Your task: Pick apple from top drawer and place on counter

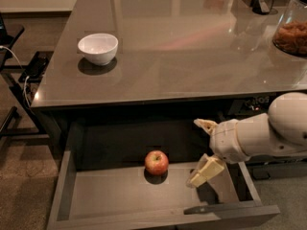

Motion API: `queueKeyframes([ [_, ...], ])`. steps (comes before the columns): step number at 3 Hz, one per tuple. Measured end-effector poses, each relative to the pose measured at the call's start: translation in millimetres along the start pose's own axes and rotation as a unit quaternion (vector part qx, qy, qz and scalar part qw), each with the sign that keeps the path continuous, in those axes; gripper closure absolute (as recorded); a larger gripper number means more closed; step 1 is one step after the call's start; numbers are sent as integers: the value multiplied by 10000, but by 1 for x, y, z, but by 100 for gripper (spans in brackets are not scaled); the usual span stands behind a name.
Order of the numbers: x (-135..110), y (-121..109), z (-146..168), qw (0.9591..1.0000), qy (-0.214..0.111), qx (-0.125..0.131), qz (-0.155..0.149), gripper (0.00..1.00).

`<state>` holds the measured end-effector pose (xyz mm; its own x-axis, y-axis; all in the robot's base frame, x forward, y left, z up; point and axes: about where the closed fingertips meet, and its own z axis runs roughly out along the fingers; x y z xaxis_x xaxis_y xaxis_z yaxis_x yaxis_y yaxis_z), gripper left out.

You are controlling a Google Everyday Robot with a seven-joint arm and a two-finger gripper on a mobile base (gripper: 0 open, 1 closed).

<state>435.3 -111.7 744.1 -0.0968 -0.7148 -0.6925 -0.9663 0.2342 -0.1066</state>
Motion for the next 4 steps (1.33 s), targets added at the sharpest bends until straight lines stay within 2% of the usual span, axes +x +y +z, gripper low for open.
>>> queueKeyframes([
  [1,5,-10,33,9993,-185,320,66,0],
  [2,10,-18,64,9981,-375,367,324,0],
  [3,15,-15,96,9980,-408,151,468,0],
  [4,19,-6,123,9975,-381,-196,560,0],
])
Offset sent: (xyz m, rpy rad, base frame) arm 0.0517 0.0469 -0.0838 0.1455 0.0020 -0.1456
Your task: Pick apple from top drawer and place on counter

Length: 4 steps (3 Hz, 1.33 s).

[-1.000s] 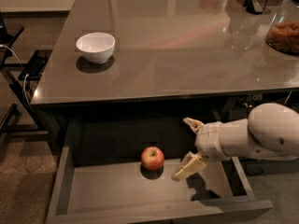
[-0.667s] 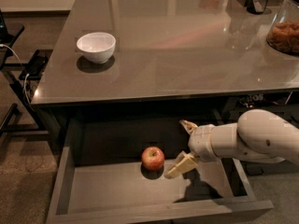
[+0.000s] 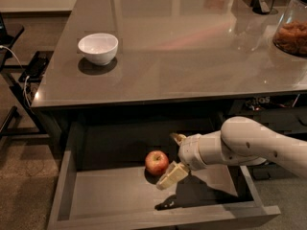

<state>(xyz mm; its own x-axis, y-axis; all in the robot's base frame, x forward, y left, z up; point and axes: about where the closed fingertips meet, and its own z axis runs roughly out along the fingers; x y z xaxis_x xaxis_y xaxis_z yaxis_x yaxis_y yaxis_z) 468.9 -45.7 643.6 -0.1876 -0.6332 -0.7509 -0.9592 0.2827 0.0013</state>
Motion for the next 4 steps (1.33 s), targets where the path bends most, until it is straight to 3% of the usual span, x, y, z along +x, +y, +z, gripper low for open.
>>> queueKeyframes([
  [2,-10,14,30,9988,-190,-450,91,0],
  [4,-10,14,30,9988,-191,-451,92,42],
])
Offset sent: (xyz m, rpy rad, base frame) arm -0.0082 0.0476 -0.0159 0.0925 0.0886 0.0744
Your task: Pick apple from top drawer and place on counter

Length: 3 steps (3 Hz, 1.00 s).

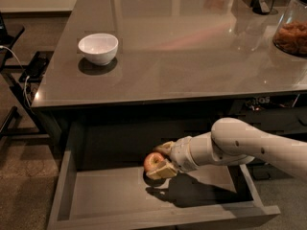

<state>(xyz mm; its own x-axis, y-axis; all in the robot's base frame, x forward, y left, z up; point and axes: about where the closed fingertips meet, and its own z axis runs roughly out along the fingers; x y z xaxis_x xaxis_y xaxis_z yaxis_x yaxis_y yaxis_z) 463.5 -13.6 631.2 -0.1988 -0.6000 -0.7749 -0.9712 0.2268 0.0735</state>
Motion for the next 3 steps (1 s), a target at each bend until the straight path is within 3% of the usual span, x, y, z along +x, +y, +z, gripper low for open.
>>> queueKeyframes([
  [2,0,0,0,10000,2,-2,-1,89],
  [3,0,1,-1,10000,23,-16,-8,100],
])
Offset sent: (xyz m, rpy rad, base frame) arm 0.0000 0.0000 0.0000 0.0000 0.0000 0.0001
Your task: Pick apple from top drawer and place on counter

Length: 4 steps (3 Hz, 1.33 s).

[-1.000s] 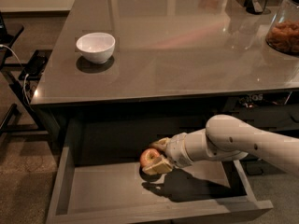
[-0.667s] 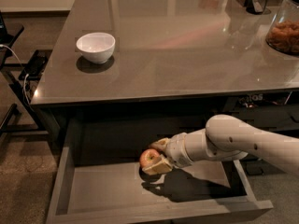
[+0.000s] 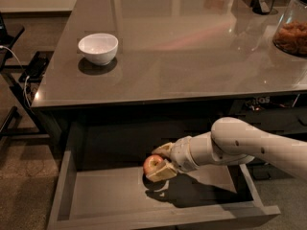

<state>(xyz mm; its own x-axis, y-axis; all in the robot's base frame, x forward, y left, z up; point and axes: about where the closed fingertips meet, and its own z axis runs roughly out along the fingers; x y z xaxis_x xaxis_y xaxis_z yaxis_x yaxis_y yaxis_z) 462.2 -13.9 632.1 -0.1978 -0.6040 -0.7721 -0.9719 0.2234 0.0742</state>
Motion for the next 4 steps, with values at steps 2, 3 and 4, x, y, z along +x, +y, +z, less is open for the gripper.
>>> queueKeyframes([
  [2,-30,20,-65,9998,149,142,-56,100],
  [3,-73,29,-103,9990,-18,251,-366,100],
  [4,-129,12,-138,9966,-215,547,-573,100],
])
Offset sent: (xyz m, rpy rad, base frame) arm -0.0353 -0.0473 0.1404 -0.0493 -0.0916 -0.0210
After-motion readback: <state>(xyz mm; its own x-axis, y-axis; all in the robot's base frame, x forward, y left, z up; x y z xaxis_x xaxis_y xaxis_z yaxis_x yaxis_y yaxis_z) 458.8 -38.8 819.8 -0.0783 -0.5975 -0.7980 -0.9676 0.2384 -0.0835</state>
